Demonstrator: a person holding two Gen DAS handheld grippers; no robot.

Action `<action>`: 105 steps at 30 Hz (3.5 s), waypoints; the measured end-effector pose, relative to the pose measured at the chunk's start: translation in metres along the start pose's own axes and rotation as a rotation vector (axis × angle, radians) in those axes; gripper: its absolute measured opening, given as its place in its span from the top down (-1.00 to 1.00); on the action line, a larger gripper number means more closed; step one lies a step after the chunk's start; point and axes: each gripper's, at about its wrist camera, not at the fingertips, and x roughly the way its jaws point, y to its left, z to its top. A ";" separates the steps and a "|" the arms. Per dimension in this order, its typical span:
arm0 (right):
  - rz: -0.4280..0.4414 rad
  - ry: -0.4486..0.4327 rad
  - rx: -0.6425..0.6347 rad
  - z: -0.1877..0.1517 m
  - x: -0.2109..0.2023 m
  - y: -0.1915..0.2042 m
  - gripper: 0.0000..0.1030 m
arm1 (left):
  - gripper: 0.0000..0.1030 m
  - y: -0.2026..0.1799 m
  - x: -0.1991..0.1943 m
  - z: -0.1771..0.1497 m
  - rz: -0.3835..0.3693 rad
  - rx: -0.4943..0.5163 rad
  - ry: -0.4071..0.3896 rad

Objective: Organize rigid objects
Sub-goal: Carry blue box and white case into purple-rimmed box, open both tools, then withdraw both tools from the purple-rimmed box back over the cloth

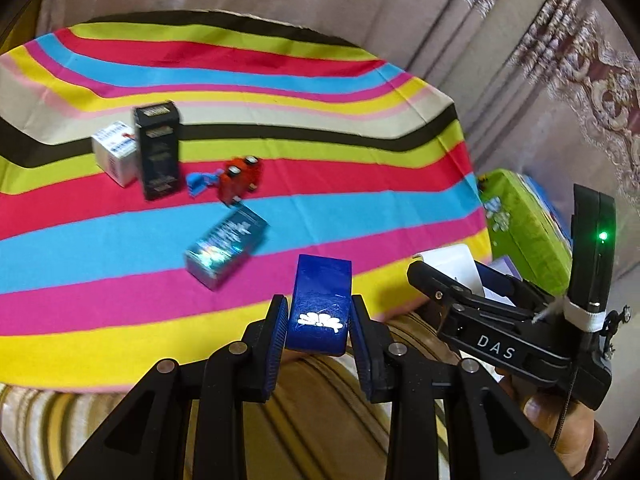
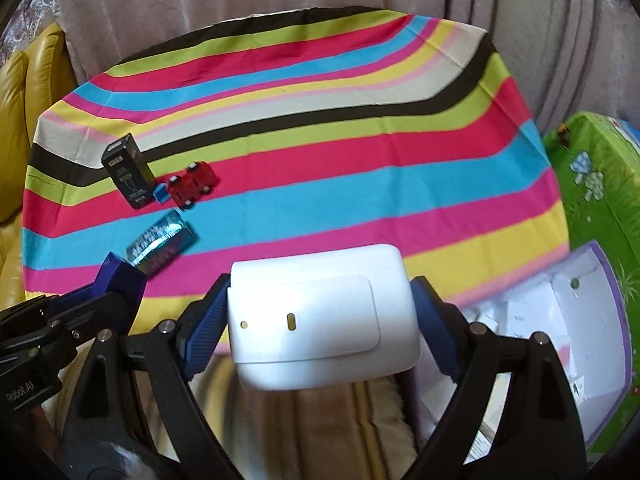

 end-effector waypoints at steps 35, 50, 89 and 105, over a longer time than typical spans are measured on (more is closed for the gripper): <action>-0.168 0.069 0.210 -0.073 -0.041 -0.152 -0.72 | 0.38 -0.118 0.034 -0.044 -0.119 0.208 0.163; -0.262 0.080 0.300 -0.091 -0.057 -0.214 -0.72 | 0.38 -0.158 0.038 -0.056 -0.240 0.303 0.194; -0.267 0.125 0.286 -0.094 -0.052 -0.211 -0.75 | -0.01 -0.160 0.049 -0.056 -0.358 0.235 0.269; -0.164 0.105 0.142 -0.066 -0.042 -0.141 -0.77 | -0.01 -0.102 0.034 -0.028 -0.252 0.111 0.194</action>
